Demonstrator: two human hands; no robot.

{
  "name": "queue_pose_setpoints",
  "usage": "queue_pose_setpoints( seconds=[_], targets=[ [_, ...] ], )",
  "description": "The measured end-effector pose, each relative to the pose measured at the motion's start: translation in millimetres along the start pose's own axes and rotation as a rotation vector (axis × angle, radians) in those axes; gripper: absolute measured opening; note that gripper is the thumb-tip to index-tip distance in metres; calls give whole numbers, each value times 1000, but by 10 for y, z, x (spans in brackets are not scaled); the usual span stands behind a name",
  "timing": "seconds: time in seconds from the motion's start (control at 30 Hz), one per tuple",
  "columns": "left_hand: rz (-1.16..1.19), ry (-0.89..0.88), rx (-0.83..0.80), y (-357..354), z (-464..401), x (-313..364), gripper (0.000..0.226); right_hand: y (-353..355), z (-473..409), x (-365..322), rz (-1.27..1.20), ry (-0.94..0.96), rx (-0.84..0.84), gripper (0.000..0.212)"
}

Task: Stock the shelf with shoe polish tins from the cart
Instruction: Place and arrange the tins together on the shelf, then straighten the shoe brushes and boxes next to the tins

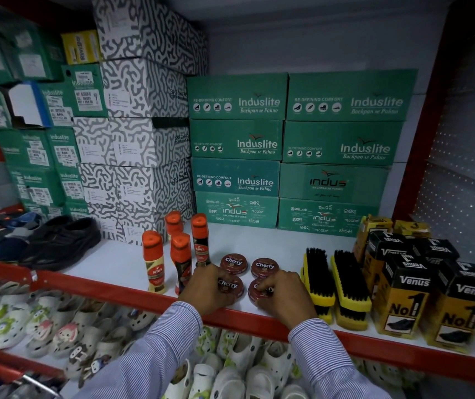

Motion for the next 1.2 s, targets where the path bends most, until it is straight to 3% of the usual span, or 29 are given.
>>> queue_pose_setpoints(
  seconds=[0.37, 0.5, 0.67, 0.77, 0.87, 0.97, 1.2],
  targets=[
    [-25, -2, -10, 24, 26, 32, 28, -17, -1, -27, 0, -8, -13, 23],
    [-28, -4, -22, 25, 33, 24, 29, 47, 42, -49, 3, -3, -3, 34],
    [-39, -177, 61, 42, 29, 359, 31, 523, 210, -30, 17, 117, 204, 36],
    [-37, -289, 87, -102, 14, 737, 50, 820, 330, 139, 94, 111, 298, 41],
    [-38, -396, -1, -502, -15, 1164, 57, 983, 462, 524, 225, 16, 239, 54],
    [-74, -393, -95, -778, -18, 1261, 54, 903, 510, 684, 280, -46, 134, 54],
    [-139, -395, -77, -963, -8, 1378, 46, 987, 595, 792, 327, -94, 98, 52]
  ],
)
Point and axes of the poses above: each hand's wrist, its own z-axis away from the middle knuckle, its own y-axis out of the back of the hand, x = y × z, the point moved 6 cm from there along -z, towards the middle knuckle, and after that the axes turned 5 degrees about z, right-handed, at the moved point
